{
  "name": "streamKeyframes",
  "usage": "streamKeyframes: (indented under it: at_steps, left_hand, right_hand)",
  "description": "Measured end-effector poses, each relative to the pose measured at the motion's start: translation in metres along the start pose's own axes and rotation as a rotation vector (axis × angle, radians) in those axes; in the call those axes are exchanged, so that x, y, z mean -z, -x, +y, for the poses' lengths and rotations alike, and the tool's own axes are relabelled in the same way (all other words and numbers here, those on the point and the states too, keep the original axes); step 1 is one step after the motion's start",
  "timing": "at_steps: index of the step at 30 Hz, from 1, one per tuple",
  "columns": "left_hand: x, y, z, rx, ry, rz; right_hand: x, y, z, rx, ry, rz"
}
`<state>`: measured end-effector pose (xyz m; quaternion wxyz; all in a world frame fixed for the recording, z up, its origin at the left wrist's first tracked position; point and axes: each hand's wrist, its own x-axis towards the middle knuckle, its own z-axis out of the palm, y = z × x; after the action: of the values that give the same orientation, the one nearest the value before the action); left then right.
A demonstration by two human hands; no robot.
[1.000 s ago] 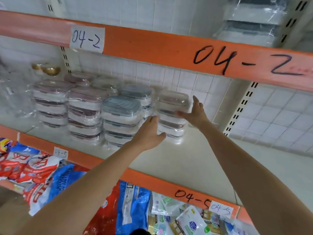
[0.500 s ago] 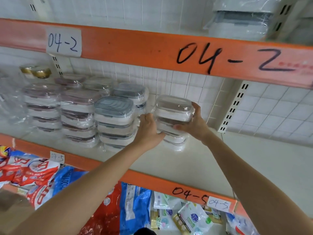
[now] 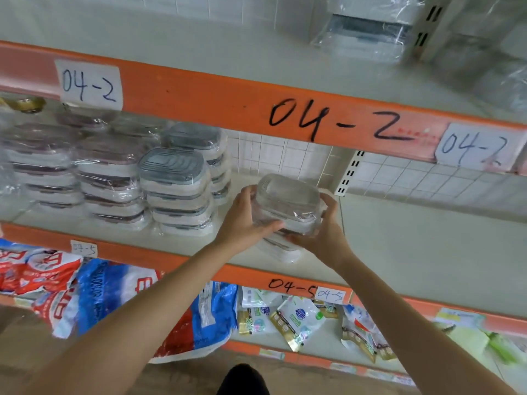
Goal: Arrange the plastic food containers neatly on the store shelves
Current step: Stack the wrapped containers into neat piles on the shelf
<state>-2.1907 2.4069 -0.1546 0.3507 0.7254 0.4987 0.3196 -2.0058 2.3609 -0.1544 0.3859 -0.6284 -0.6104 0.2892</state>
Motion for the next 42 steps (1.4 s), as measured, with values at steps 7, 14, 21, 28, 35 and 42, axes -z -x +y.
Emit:
streamKeyframes:
  at_steps: [7, 14, 21, 28, 35, 42]
  left_hand:
    - [0.007, 0.019, 0.017, 0.008, -0.032, -0.039]
    - [0.017, 0.025, 0.025, 0.027, -0.163, -0.151]
    - [0.014, 0.027, 0.040, -0.090, -0.512, -0.261]
    - [-0.016, 0.002, 0.052, -0.246, -0.879, -0.462]
    - [-0.025, 0.002, 0.056, -0.249, -1.039, -0.352]
    - [0.000, 0.027, 0.058, -0.228, -1.020, -0.306]
  right_hand:
    - [0.028, 0.020, -0.030, -0.097, 0.203, -0.081]
    - [0.033, 0.012, -0.043, -0.011, 0.420, -0.099]
    - [0.058, 0.055, -0.037, -0.099, 0.336, 0.052]
    - [0.073, 0.096, -0.009, -0.270, 0.370, 0.109]
    - [0.076, 0.111, 0.000, -0.273, 0.393, 0.149]
    - [0.082, 0.123, -0.013, -0.236, 0.410, 0.128]
